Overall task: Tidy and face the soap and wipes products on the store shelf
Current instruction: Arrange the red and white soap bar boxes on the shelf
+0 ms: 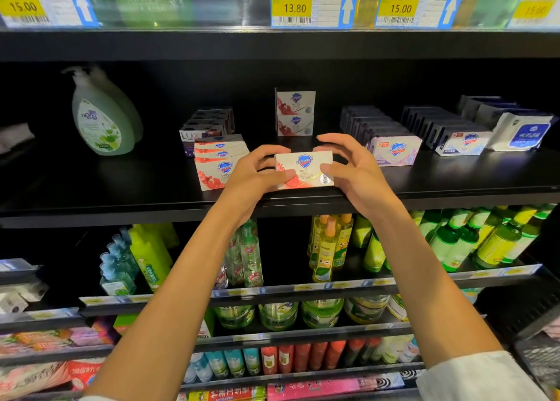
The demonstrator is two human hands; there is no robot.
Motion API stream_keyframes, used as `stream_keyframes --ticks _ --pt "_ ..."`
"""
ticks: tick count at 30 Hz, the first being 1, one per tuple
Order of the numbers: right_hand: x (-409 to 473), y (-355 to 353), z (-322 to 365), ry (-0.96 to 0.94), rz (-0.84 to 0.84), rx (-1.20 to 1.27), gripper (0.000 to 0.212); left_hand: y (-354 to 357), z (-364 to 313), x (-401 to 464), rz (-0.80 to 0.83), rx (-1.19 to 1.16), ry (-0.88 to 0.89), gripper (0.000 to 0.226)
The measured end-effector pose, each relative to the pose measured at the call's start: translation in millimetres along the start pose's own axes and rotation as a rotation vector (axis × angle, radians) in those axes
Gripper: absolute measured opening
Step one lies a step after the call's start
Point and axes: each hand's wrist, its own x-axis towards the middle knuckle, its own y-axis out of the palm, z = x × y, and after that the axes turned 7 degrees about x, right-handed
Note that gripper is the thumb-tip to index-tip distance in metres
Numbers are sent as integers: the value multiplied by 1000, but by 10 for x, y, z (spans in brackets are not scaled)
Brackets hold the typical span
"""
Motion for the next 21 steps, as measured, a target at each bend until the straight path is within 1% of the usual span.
stream_keyframes --ticks 5,10,12,14,15,18,19,21 --pt "27 -32 -40 -15 8 -9 50 30 2 -83 -93 -1 69 41" --pt "38 -40 -73 -47 71 -97 46 -11 -141 -245 -257 33 145 38" --pt "47 -23 -85 -27 83 -237 42 -117 -242 -307 -303 79 196 37" --pt "50 24 -91 -9 140 -457 38 -274 -356 -346 -323 114 245 38" --pt "47 55 -90 -3 179 -578 41 -376 -407 -350 -328 124 262 38" --pt "21 144 -95 23 278 -879 64 -708 -514 -283 -331 143 276 39" --pt "13 165 -104 30 306 -946 69 -807 -529 -244 -337 155 271 39" --pt "6 183 -121 24 337 -1029 72 -970 -518 -136 -362 182 246 40"
